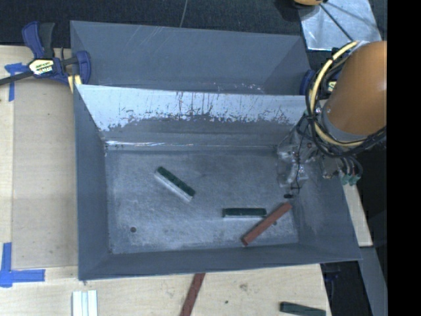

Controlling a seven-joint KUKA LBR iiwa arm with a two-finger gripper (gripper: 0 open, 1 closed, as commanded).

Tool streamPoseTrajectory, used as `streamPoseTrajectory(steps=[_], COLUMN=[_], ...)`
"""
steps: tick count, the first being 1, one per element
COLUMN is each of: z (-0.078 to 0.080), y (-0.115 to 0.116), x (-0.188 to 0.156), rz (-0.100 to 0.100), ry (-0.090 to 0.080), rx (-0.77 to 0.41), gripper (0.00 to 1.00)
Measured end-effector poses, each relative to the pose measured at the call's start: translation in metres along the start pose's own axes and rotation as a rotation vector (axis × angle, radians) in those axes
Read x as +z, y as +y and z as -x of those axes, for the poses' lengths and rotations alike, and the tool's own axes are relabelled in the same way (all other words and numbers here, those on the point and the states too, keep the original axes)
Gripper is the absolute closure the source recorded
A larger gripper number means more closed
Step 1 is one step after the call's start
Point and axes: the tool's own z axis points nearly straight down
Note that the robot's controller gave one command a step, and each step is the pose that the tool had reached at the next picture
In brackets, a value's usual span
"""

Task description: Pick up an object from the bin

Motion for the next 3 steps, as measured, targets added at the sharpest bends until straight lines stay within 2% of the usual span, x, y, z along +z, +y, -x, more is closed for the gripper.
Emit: streamPoseTrajectory(steps=[1,2,3], z=[-0.001,-0.001,-0.006], y=[0.001,0.001,0.016], x=[0.004,0.004,0.058], rz=[0.002,0.002,0.001], ry=[0.008,0.008,0.002], rx=[0.0,0.0,-0.03], gripper=[0.0,0.0,0.0])
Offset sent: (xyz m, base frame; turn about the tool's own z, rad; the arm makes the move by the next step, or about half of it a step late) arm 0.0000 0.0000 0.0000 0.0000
